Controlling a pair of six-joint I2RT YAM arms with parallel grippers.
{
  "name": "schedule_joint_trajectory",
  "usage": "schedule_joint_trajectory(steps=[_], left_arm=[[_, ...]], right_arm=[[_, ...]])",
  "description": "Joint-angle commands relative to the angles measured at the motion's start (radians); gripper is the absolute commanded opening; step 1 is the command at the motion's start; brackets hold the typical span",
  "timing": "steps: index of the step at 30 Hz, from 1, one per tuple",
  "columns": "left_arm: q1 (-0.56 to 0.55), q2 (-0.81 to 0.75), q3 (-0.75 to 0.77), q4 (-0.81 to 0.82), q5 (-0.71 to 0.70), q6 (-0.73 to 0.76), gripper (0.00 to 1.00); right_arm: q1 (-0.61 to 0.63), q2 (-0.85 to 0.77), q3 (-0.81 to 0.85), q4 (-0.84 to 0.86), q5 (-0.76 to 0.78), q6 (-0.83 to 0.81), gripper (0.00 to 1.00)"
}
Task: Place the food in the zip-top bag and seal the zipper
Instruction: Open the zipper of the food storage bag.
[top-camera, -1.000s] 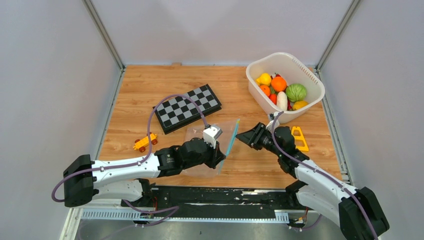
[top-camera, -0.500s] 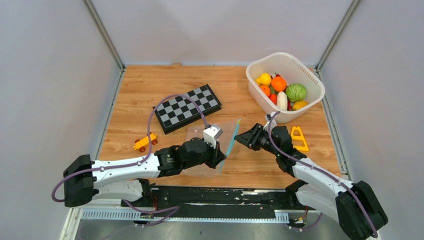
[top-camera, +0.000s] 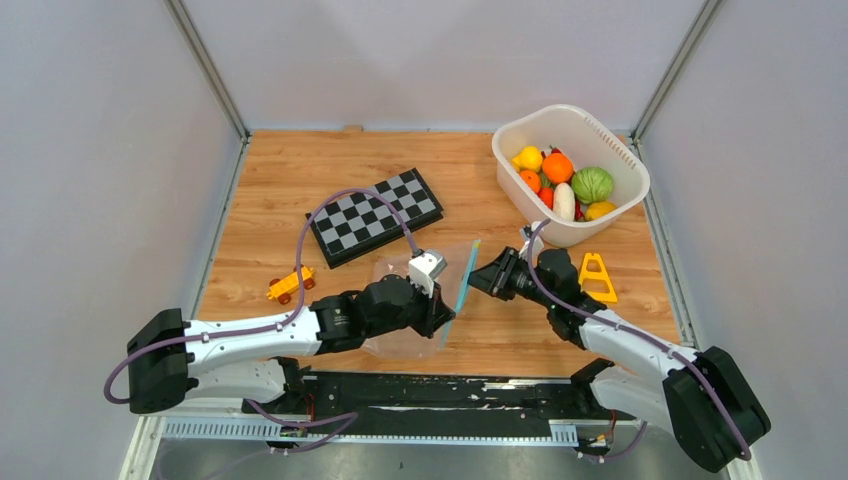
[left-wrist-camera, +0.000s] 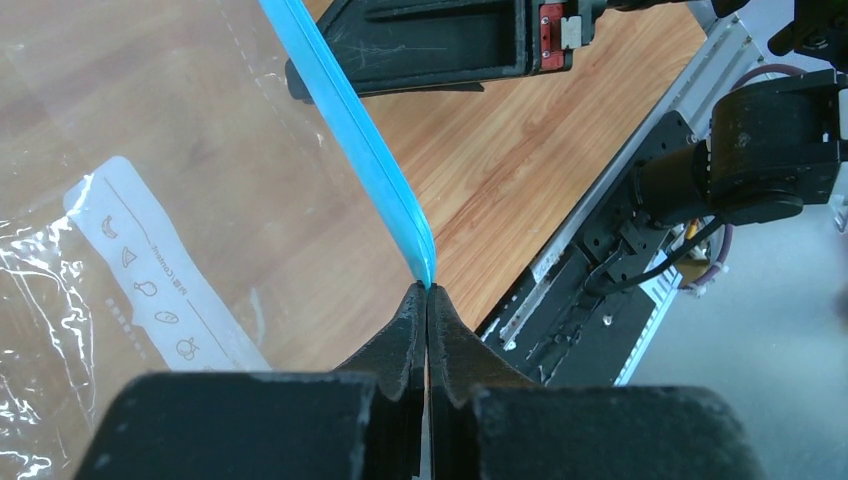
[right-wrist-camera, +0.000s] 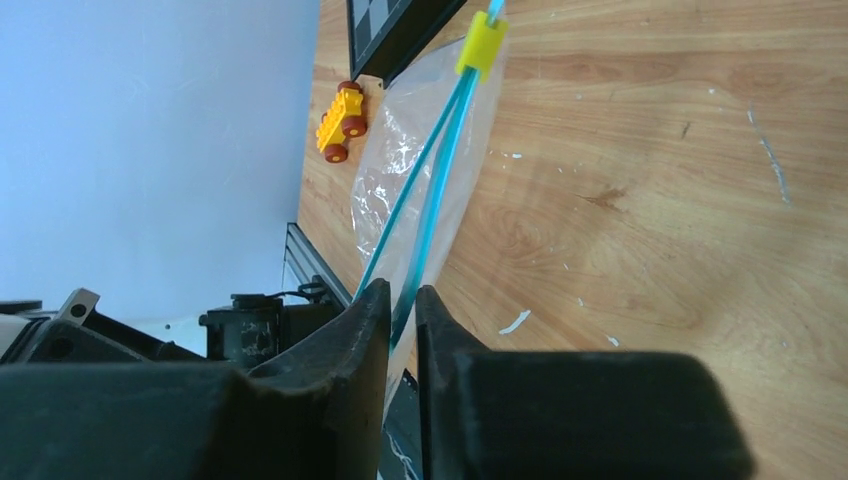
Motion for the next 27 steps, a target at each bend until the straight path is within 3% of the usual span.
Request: schedule_joint_trajectory(steps=[1, 3, 7, 8, 10, 17, 27], left_arm=[[0.002, 0.002, 0.032, 0.042, -0.011, 0.016, 0.01], [0.001, 0.0, 0.033, 0.032, -0.027, 0.011, 0.05], [0.001, -0.012, 0.038, 0.01, -0.056, 0.011, 0.51], [0.001, -0.011, 0.048, 0.004, -0.061, 0.015, 0.59], [0.002, 0.002, 0.086, -0.027, -0.071, 0.035, 0.67], [0.001, 0.109, 0.246, -0.218, -0.144, 0.09, 0.7], [0.001, 0.155, 0.277, -0.325, -0.225, 0.077, 0.56]], right_arm=[[0.008, -0.003, 0.049, 0.072, -0.042, -0.024, 0.08], [0.01, -0.01, 0.058, 0.048, -0.036, -0.038, 0.0], [0.032, -0.031, 0.093, -0.059, 0.011, -0.082, 0.0], [0.04, -0.034, 0.101, -0.075, 0.022, -0.088, 0.0], [0.063, -0.04, 0.116, -0.097, 0.04, -0.096, 0.0], [0.112, -0.058, 0.168, -0.192, 0.114, -0.127, 0.0], [0.122, -0.099, 0.18, -0.239, 0.138, -0.146, 0.0]])
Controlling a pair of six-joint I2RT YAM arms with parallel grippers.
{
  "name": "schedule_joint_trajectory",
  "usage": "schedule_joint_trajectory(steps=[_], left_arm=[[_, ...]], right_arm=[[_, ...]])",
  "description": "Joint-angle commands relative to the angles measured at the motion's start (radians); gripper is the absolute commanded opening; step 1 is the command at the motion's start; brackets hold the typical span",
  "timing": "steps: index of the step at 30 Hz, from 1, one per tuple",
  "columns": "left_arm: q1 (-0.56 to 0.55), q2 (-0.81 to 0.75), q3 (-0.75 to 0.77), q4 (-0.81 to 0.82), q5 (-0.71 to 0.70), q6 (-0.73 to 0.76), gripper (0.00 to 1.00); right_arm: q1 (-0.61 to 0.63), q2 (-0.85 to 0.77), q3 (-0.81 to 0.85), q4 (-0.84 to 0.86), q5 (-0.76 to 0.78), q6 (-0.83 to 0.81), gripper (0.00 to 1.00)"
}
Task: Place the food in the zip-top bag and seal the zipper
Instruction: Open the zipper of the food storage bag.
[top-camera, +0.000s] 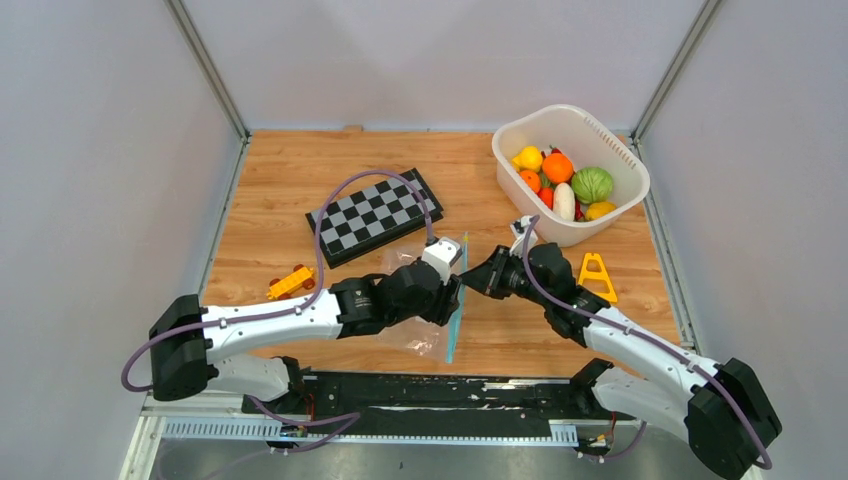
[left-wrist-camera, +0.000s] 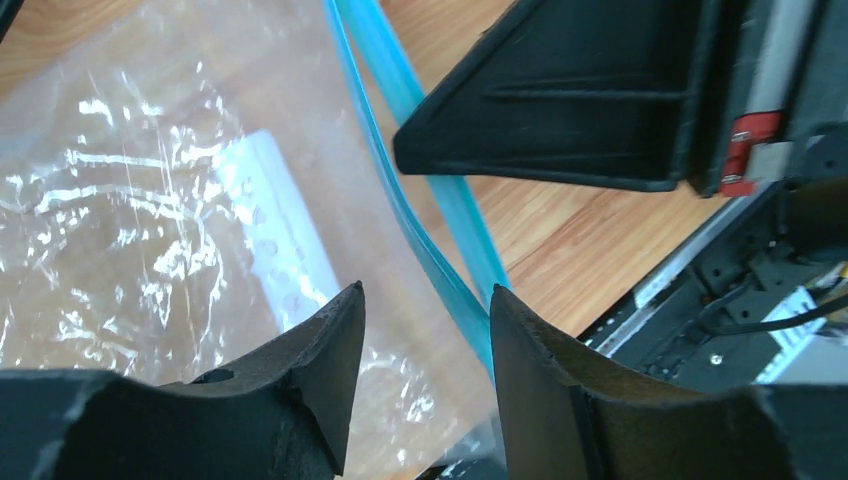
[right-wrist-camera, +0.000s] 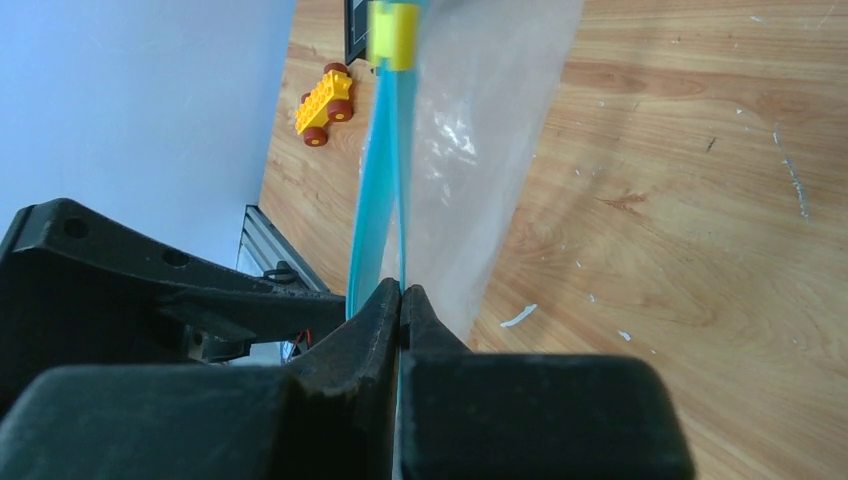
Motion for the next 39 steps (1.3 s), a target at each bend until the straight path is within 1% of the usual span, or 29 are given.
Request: schedule_joint_trajectory(steps=[1, 7, 12, 17, 20, 21, 23, 24, 25, 26, 27, 29, 32, 35, 39], left_arm=[[0.0, 0.016, 0.036, -0.052, -0.071, 0.002, 0.56], [0.001, -0.002, 0.008, -0.01, -0.075, -0.014, 0.5], [0.001, 0.011, 0.02, -0.016, -0.08, -0.007, 0.5], [0.001, 0.049, 0.021, 0.011, -0.035, -0.013, 0.5], [0.0, 0.048, -0.007, 0.06, -0.004, -0.027, 0.47], [0.0, 0.044, -0.016, 0.075, 0.005, -0.027, 0.44], [0.0, 0.037, -0.027, 0.095, 0.012, -0.026, 0.34], [0.0, 0.031, -0.026, 0.089, 0.002, -0.027, 0.26], [0.001, 0.024, -0.024, 0.077, -0.02, -0.028, 0.15], [0.001, 0.014, -0.02, 0.053, -0.055, -0.032, 0.08], [0.001, 0.001, -0.013, 0.006, -0.101, -0.032, 0.04], [0.005, -0.031, 0.001, -0.073, -0.23, -0.041, 0.0], [0.007, -0.092, 0.008, -0.17, -0.362, -0.056, 0.0], [0.007, -0.15, 0.004, -0.214, -0.423, -0.076, 0.0], [0.006, -0.18, 0.009, -0.244, -0.429, -0.097, 0.0]], right_arm=[[0.007, -0.03, 0.048, -0.014, 0.021, -0.027, 0.0], [0.006, -0.045, 0.049, -0.05, 0.037, -0.041, 0.0], [0.006, -0.05, 0.047, -0.041, 0.016, -0.042, 0.0], [0.006, -0.058, 0.051, -0.037, 0.008, -0.037, 0.0], [0.006, -0.071, 0.049, -0.044, 0.014, -0.038, 0.0], [0.006, -0.073, 0.047, -0.044, 0.014, -0.04, 0.0], [0.006, -0.071, 0.042, -0.047, 0.014, -0.044, 0.0], [0.006, -0.067, 0.039, -0.051, 0.016, -0.051, 0.0], [0.006, -0.066, 0.039, -0.061, 0.018, -0.063, 0.0], [0.006, -0.06, 0.04, -0.078, 0.02, -0.086, 0.0], [0.006, -0.057, 0.044, -0.102, 0.019, -0.115, 0.0], [0.006, -0.055, 0.057, -0.18, 0.019, -0.189, 0.0], [0.005, -0.07, 0.069, -0.281, 0.008, -0.287, 0.0], [0.004, -0.098, 0.083, -0.352, -0.004, -0.351, 0.0], [0.005, -0.119, 0.112, -0.411, 0.03, -0.364, 0.0]])
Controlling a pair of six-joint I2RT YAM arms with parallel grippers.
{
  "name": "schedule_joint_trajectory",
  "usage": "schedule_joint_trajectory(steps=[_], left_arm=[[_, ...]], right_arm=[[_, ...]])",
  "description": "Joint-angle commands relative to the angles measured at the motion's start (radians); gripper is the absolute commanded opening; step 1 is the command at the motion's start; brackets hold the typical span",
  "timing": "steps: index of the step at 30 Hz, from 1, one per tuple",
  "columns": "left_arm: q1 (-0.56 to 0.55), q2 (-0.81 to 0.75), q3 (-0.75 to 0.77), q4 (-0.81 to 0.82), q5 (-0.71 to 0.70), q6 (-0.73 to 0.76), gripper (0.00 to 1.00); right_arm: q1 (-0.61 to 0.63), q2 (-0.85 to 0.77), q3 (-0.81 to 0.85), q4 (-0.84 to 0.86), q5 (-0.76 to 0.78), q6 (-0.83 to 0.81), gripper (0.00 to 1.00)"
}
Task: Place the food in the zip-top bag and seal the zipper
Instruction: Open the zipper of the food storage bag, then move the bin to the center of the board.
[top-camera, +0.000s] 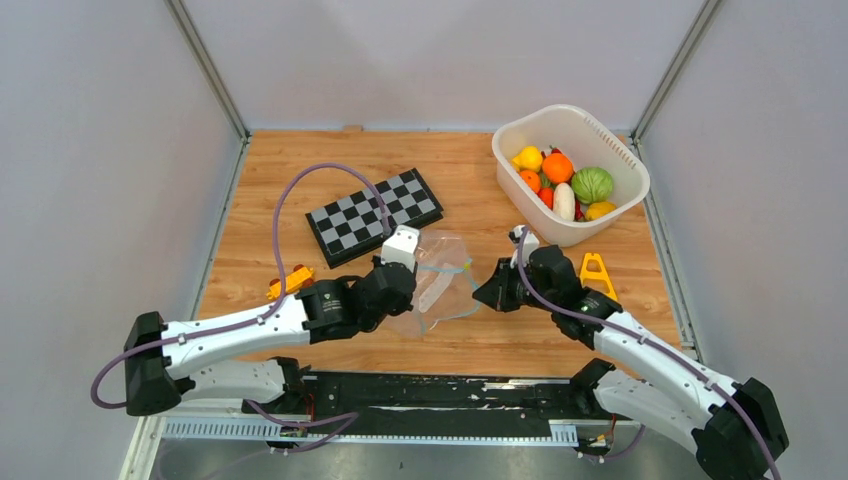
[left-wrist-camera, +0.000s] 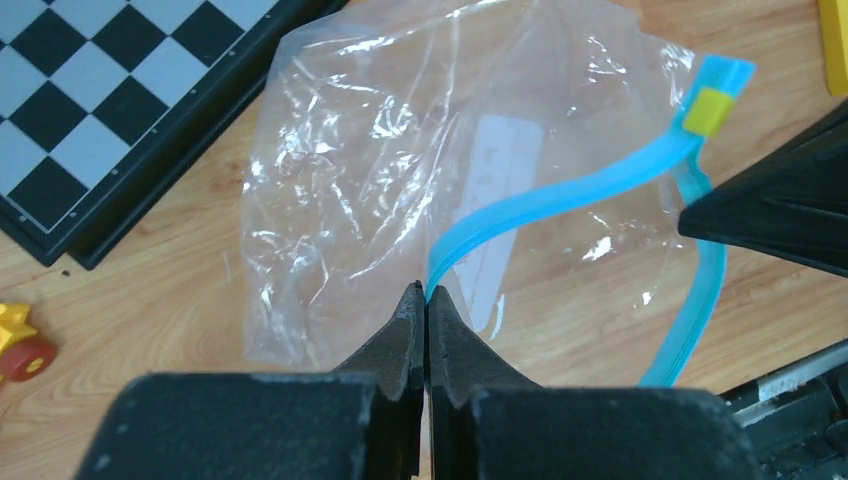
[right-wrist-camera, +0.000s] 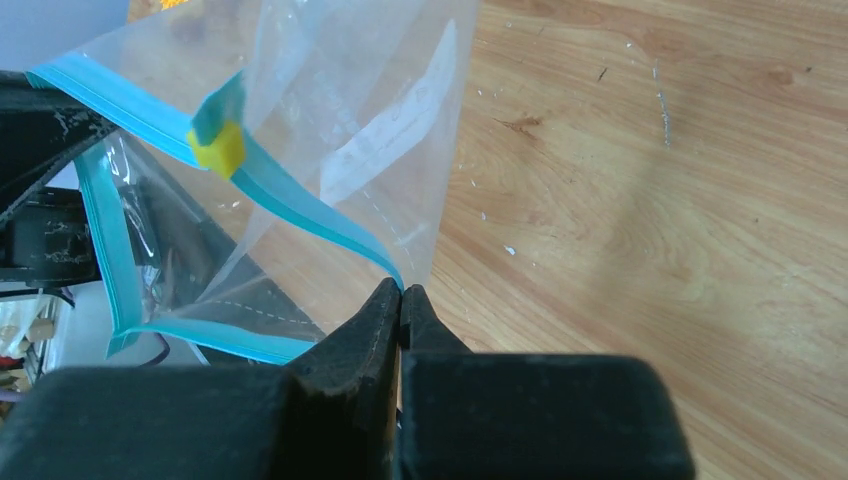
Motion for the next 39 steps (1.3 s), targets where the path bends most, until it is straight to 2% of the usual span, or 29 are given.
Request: schedule_joint_trajectory(steps=[1, 8, 11, 14, 17, 20, 22, 25, 27, 31, 33, 35, 39], left_arm=[[0.001, -0.031, 0.032, -0.062, -0.095, -0.048, 0.0], [-0.002, -0.008, 0.064, -0.051, 0.007, -0.041, 0.0], [-0.002, -0.019, 0.072, -0.032, 0.035, -0.031, 0.0], [-0.002, -0.027, 0.074, -0.024, 0.031, -0.041, 0.0], [-0.002, -0.022, 0.076, -0.049, 0.001, -0.059, 0.0], [-0.002, -0.016, 0.075, -0.08, -0.032, -0.085, 0.0], [-0.002, -0.015, 0.068, -0.086, -0.035, -0.096, 0.0], [-0.001, -0.019, 0.053, -0.075, -0.018, -0.098, 0.0], [-0.003, -0.026, 0.044, -0.066, -0.007, -0.095, 0.0], [-0.002, -0.035, 0.029, -0.043, 0.02, -0.085, 0.0], [-0.002, -0.039, 0.023, -0.034, 0.035, -0.082, 0.0], [-0.002, -0.046, 0.014, -0.027, 0.044, -0.083, 0.0], [-0.002, -0.067, -0.002, -0.025, 0.05, -0.084, 0.0]], right_arm=[[0.004, -0.033, 0.076, -0.092, 0.03, -0.077, 0.0], [0.004, 0.018, 0.135, -0.041, 0.001, -0.052, 0.01], [0.004, 0.05, 0.185, -0.068, 0.008, -0.076, 0.07], [0.002, 0.056, 0.249, -0.099, -0.007, -0.117, 0.27], [-0.004, 0.044, 0.335, -0.13, 0.032, -0.177, 0.41], [-0.016, 0.049, 0.448, -0.181, 0.177, -0.256, 0.54], [-0.043, 0.076, 0.515, -0.216, 0.296, -0.306, 0.68], [-0.145, 0.16, 0.61, -0.264, 0.38, -0.362, 0.81], [-0.251, 0.243, 0.66, -0.29, 0.378, -0.364, 0.84], [-0.471, 0.408, 0.71, -0.263, 0.285, -0.34, 0.84], [-0.538, 0.491, 0.722, -0.231, 0.086, -0.372, 0.87], [-0.577, 0.563, 0.742, -0.223, -0.158, -0.433, 0.91], [-0.584, 0.643, 0.754, -0.241, -0.212, -0.509, 0.97]])
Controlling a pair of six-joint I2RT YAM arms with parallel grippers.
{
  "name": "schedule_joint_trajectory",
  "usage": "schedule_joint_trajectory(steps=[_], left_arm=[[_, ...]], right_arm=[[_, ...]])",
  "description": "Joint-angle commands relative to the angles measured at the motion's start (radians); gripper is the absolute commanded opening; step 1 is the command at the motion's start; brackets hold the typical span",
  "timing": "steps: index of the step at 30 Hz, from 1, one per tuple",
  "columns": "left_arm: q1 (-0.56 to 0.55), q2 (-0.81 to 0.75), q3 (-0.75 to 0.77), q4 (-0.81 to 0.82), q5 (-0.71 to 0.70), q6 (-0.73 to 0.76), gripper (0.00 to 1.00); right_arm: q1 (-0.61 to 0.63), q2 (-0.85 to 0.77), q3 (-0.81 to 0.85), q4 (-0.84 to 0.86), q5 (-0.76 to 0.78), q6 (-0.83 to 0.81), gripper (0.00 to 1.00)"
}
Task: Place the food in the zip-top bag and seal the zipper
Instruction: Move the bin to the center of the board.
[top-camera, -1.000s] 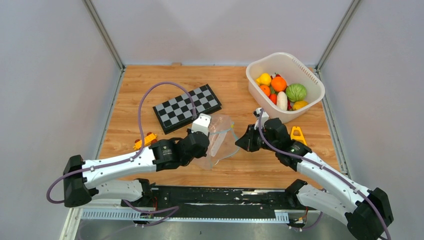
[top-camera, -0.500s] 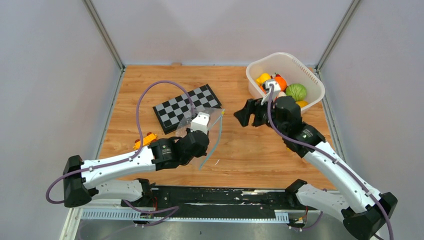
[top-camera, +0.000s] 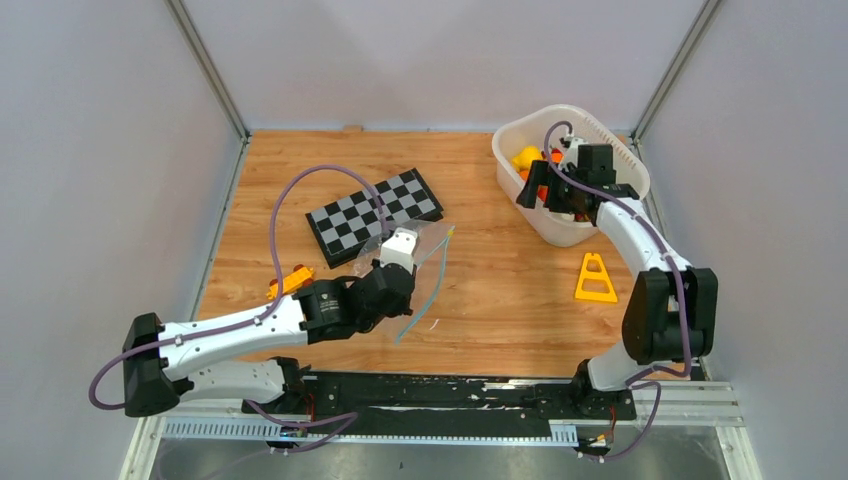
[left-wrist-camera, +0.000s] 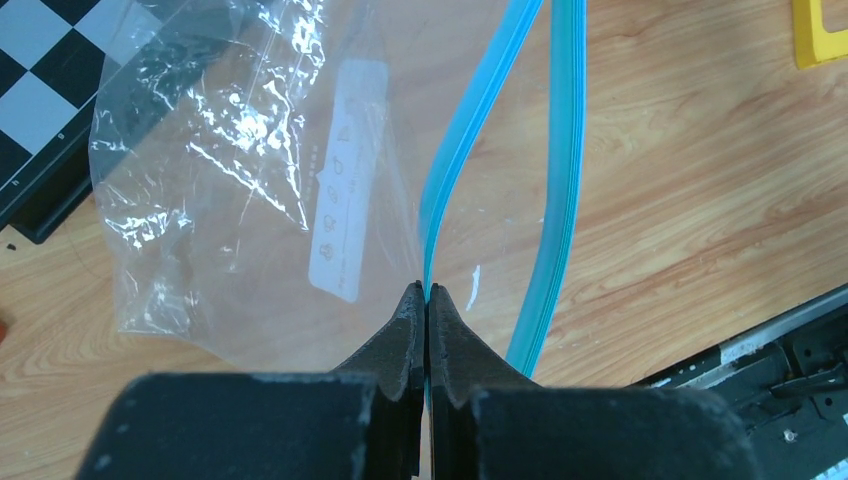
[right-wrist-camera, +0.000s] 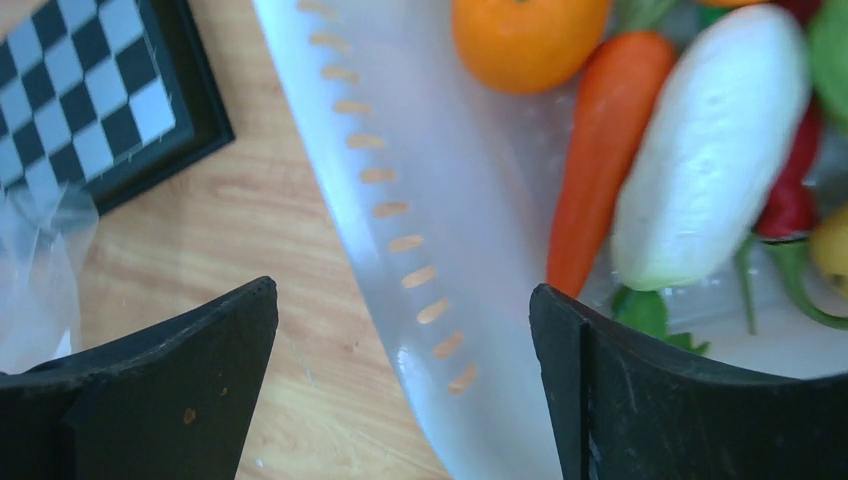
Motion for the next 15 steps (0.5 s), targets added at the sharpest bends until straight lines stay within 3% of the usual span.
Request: schedule_joint_trajectory(steps=[1, 8, 15], left_arm=[[-0.002, -0.047, -0.018, 0.039, 0.004, -0.014, 0.0], [-0.002, -0.075, -0.039, 0.044, -0.01, -0.014, 0.0], [-0.001, -0.074, -0.034, 0.044, 0.002, -0.009, 0.0]], right_arm=[[0.009, 0.038, 0.065, -0.03, -0.22, -0.13, 0.97], [0.048, -0.023, -0.091, 0.044, -0.412, -0.068, 0.96], [0.243, -0.271, -0.306, 0.052, -0.415, -0.001, 0.95]])
